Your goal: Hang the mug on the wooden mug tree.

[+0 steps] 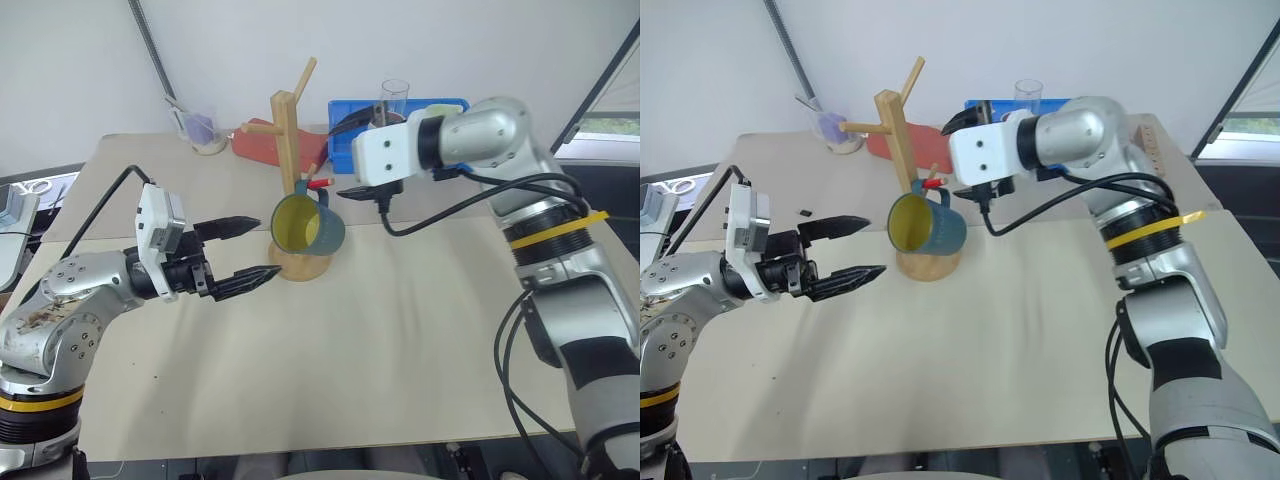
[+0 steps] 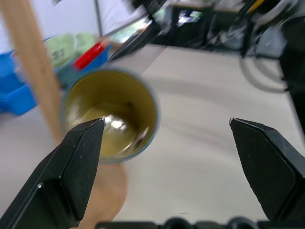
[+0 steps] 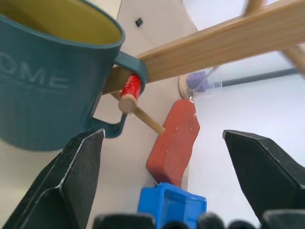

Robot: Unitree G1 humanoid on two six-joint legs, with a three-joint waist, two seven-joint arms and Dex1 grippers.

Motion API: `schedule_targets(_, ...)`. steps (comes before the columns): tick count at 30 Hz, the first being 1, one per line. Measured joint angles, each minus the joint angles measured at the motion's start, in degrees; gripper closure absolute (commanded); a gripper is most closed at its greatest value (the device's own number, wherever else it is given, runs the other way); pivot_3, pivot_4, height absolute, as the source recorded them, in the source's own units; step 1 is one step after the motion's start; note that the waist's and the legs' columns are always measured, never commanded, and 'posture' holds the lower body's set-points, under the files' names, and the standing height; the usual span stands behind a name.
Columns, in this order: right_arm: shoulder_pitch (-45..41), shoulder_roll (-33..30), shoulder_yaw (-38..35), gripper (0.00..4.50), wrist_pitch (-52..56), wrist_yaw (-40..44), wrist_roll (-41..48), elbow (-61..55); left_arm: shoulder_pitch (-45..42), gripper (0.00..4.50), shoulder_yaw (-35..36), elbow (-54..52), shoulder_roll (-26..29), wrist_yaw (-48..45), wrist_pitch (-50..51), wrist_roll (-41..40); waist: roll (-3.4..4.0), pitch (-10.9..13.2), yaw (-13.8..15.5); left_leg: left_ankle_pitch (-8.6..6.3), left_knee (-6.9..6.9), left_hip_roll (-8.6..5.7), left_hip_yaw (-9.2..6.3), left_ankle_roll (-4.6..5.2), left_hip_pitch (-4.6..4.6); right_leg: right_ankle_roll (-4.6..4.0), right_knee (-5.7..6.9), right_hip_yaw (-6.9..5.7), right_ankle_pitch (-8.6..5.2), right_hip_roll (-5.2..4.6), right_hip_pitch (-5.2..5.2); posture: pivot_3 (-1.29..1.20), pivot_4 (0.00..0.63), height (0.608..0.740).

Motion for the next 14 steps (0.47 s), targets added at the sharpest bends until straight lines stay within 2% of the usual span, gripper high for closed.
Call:
schedule_targets(6,7.57,-6.65,-8.21,0.02,18.77,9.05,16.35,-10.87,-0.04,0.0,1.32,2.64,6.11,-0.53,0.12,3.57,0.0,0.0,0.05,-0.03,-0.01,0.01,0.06,-0.05,-0.02,-0.01,-0.02,0.0,-0.01,-0.05,-0.04,0.0,0.15,0.74)
schedule_targets(11,11.43,-8.89,-14.96,0.02,36.05,7.79,27.86,-21.29,-1.47,0.0,2.29,6.2,8.69,-1.43,0.09,4.51,0.01,0.0,-0.18,-0.24,-0.04,0.03,0.03,-0.37,0.01,-0.03,0.0,0.0,0.0,-0.03,-0.13,0.0,0.15,0.74)
schedule_targets(14,12.86,-8.95,-16.52,0.02,40.15,5.39,30.03,-24.59,-2.27,0.0,2.7,7.43,8.8,-1.9,0.07,4.64,0.01,0.0,-0.15,-0.25,-0.03,0.03,0.05,-0.39,0.01,-0.03,-0.04,0.0,-0.01,-0.04,-0.15,0.0,0.15,0.74)
